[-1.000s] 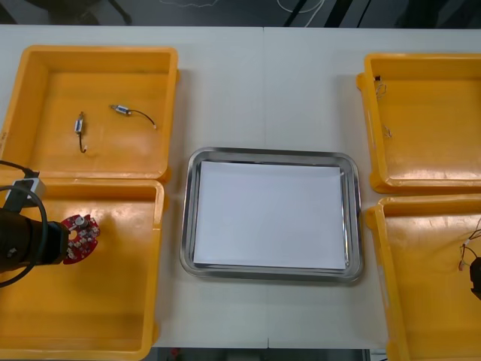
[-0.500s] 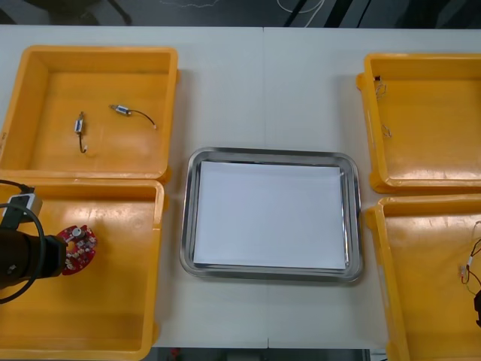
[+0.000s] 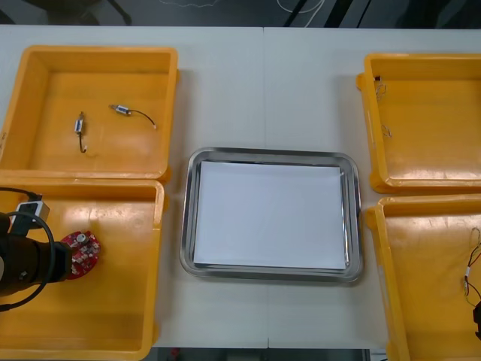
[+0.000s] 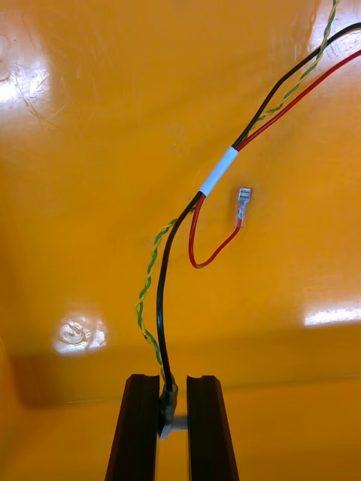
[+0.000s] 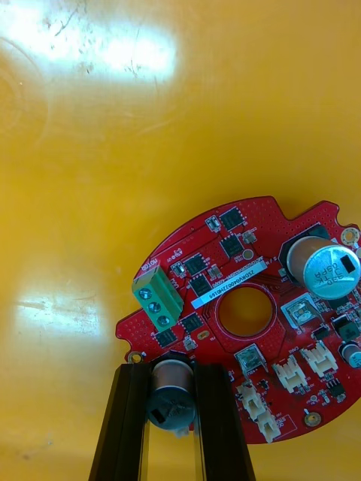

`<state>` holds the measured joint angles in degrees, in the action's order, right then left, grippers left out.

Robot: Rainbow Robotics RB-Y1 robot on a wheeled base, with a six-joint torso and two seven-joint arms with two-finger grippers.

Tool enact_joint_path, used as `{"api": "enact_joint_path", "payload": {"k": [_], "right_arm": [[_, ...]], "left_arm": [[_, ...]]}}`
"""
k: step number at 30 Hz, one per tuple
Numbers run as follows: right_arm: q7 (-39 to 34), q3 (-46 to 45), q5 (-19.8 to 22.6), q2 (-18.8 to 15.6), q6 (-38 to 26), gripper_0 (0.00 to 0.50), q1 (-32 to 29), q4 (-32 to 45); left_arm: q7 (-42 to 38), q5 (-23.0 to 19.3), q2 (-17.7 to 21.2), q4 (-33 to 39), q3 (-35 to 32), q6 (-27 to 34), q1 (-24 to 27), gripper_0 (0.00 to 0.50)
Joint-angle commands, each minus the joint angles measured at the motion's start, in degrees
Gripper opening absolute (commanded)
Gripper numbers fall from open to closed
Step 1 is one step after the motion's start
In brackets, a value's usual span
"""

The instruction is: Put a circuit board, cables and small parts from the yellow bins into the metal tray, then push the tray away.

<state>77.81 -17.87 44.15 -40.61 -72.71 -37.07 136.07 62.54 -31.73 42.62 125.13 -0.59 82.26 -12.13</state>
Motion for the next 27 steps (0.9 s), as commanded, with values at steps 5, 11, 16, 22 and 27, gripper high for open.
{"api": "enact_joint_path", "payload": {"k": [5, 11, 16, 22, 27], "right_arm": [[-1.7, -1.91, 0.32, 1.77, 0.99, 0.264, -2.04, 1.83], [-1.88, -1.91, 0.5, 1.94, 0.99, 0.478, -2.13, 1.83], [-2.58, -3.14, 0.76, 1.94, 0.29, 0.489, -1.78, 3.06], [-6.97, -5.86, 1.46, 2.38, -6.13, 0.491, 2.18, 4.64], [-12.51, -6.65, 1.73, 2.56, -12.72, 0.49, 8.24, 5.52]], "left_arm": [[-1.99, 0.44, 0.89, 0.37, 0.68, -1.58, -2.99, 0.331], [-2.07, 0.53, 0.89, 0.81, 0.59, -1.84, -2.99, 0.5], [-2.34, -0.17, 0.89, 1.43, -0.38, -1.4, -2.99, 0.5], [-2.43, -1.49, 0.89, 2.84, -2.57, 2.73, -1.93, 0.5], [-3.22, -3.86, 0.98, 4.59, -5.39, 8.27, 0.53, 0.5]]}}
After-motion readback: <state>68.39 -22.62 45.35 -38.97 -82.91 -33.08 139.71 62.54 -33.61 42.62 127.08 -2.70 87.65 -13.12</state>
